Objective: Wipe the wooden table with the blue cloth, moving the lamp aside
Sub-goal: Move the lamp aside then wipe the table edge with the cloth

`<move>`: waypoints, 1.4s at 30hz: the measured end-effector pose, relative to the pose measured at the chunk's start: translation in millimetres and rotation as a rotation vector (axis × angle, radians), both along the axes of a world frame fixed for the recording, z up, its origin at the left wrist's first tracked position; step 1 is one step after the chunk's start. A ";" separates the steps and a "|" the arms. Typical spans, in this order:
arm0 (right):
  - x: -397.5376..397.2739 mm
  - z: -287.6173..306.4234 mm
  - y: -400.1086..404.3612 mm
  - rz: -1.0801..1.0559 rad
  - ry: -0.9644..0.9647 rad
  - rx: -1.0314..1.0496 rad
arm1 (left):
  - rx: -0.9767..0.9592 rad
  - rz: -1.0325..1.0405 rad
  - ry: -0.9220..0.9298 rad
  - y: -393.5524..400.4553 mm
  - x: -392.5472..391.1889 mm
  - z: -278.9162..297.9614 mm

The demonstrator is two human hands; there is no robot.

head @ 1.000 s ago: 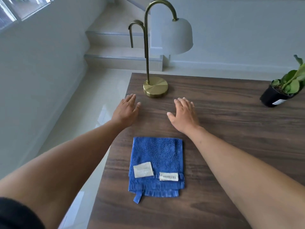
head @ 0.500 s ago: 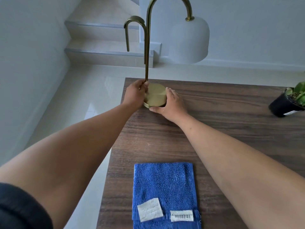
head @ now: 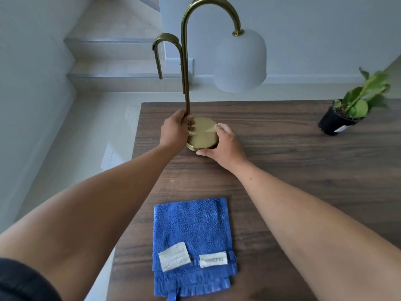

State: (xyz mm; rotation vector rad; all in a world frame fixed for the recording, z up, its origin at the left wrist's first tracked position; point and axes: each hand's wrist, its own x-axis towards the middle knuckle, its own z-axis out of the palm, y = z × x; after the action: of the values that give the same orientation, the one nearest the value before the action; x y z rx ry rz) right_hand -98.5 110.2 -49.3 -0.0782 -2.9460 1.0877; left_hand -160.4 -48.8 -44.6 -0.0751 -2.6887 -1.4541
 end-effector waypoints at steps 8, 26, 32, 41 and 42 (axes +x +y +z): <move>84.9 6.8 82.4 -0.039 0.028 -0.001 | 0.030 -0.015 -0.018 84.3 81.6 7.8; 152.6 -7.8 125.9 0.000 0.024 -0.006 | -0.020 0.050 0.004 130.1 153.6 -3.1; 152.0 -11.8 124.2 -0.009 0.006 0.017 | -0.032 0.023 -0.016 127.9 151.1 -3.6; 168.8 -4.6 137.4 -0.013 -0.001 0.031 | 0.026 -0.010 -0.054 119.6 167.4 -4.1; 174.7 -3.6 142.8 -0.032 0.008 0.028 | 0.030 0.025 -0.037 119.3 175.5 -7.2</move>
State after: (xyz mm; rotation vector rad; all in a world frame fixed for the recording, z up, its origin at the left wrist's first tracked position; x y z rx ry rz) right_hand 76.2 253.0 -52.9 -0.1199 -2.9407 1.0405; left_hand 15.1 70.4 -51.7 -0.0126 -2.6855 -1.5020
